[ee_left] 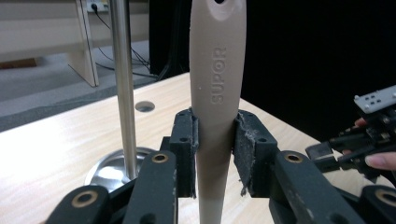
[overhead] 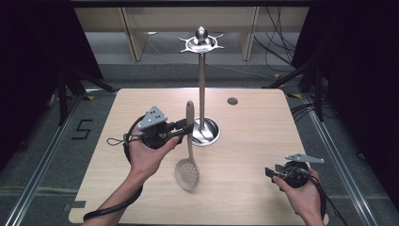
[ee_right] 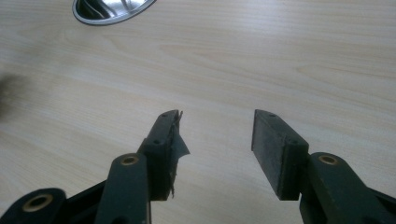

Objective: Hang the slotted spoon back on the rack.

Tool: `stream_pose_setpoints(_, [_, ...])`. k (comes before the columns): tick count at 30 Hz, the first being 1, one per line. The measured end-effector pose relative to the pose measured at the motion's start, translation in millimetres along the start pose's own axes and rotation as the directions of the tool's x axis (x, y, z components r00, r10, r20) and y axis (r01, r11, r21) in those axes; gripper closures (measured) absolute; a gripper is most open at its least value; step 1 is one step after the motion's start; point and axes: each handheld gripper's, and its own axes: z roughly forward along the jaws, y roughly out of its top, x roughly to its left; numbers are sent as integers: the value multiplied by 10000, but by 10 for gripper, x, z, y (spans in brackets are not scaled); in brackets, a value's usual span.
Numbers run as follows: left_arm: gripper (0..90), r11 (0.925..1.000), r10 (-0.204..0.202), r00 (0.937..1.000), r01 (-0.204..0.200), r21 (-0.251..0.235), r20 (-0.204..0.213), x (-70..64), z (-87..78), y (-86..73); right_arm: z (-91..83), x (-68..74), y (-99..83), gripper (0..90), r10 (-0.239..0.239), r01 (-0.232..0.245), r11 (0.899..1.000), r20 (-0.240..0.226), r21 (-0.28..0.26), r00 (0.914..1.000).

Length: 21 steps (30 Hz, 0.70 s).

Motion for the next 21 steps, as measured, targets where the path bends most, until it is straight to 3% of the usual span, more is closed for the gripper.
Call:
stream_pose_setpoints(9, [698, 9984, -120, 9999, 114, -557, -101, 46, 73, 122, -2, -20, 2, 523, -108, 106, 9998, -132, -185, 9999])
stream_pose_setpoints(15, [698, 9977, 69, 9995, -89, -670, -302, 49, 91, 200, -17, -14, 7, 524, -70, 70, 9997, 5, -231, 10000])
stream_pose_setpoints(16, [698, 9978, 79, 9994, -100, -661, -323, 54, 90, 208, -22, 16, 3, 524, 296, -295, 9994, 54, -166, 9995])
stream_pose_setpoints(17, [698, 9978, 79, 9994, -100, -661, -323, 54, 90, 208, -22, 16, 3, 524, 296, -295, 9994, 54, -166, 9995])
stream_pose_setpoints(19, [698, 9975, -6, 9993, -20, -704, -375, 74, 89, 230, -11, -12, 7, 524, 16, -24, 9992, -186, -406, 9998])
stream_pose_setpoints(21, [698, 9974, -6, 9992, -23, -719, -405, 83, 87, 237, -15, -22, 9, 524, -65, 57, 9988, -145, -484, 9999])
